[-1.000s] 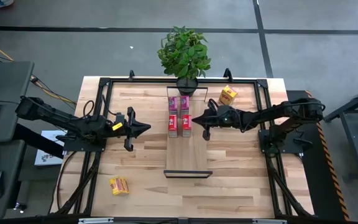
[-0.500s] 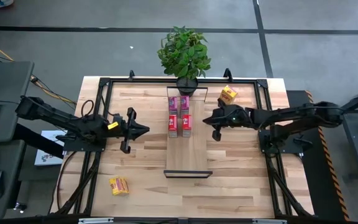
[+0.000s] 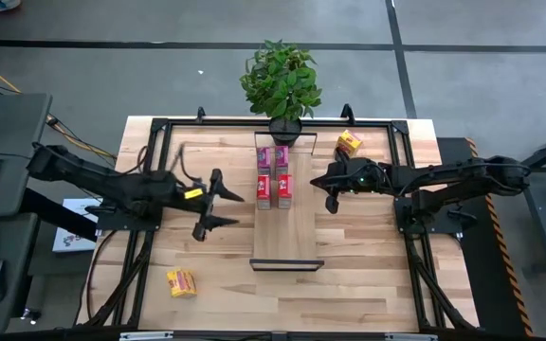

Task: Stack cereal on shelf
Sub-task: Put the left yellow cereal box on the shelf

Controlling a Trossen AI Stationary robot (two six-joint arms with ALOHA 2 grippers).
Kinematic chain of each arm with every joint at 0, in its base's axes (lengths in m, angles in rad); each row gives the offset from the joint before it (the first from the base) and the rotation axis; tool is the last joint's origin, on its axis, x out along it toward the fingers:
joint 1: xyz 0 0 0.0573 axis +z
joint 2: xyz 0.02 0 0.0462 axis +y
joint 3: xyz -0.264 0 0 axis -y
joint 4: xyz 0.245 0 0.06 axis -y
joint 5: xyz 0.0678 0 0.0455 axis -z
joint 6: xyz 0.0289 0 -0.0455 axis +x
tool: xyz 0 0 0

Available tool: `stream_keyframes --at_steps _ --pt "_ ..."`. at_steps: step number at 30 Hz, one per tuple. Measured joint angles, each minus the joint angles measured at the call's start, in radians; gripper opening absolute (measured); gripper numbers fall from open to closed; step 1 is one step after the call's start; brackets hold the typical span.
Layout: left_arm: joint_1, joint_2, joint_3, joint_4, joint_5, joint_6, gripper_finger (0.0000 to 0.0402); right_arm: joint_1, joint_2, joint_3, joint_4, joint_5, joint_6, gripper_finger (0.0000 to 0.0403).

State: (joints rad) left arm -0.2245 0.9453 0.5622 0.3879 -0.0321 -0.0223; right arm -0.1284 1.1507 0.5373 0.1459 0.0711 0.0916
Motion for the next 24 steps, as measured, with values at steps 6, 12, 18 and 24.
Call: stream_keyframes --at_steps 6,12,18,24 --pt "-0.052 0.073 0.225 -0.395 0.177 -0.109 0.0314 0.000 0.000 0.000 -0.008 0.000 0.013 0.0000" --pt "-0.295 0.174 0.354 -0.696 0.119 -0.185 0.0320 0.000 0.000 0.000 -0.008 0.000 0.013 0.0000" --pt "-0.479 0.245 0.356 -0.824 0.067 -0.141 0.0317 0.000 0.000 0.000 -0.008 0.000 0.013 0.0000" --pt "-0.561 0.268 0.356 -0.962 0.044 -0.160 0.0317 0.000 0.000 0.000 -0.008 0.000 0.017 0.0000"
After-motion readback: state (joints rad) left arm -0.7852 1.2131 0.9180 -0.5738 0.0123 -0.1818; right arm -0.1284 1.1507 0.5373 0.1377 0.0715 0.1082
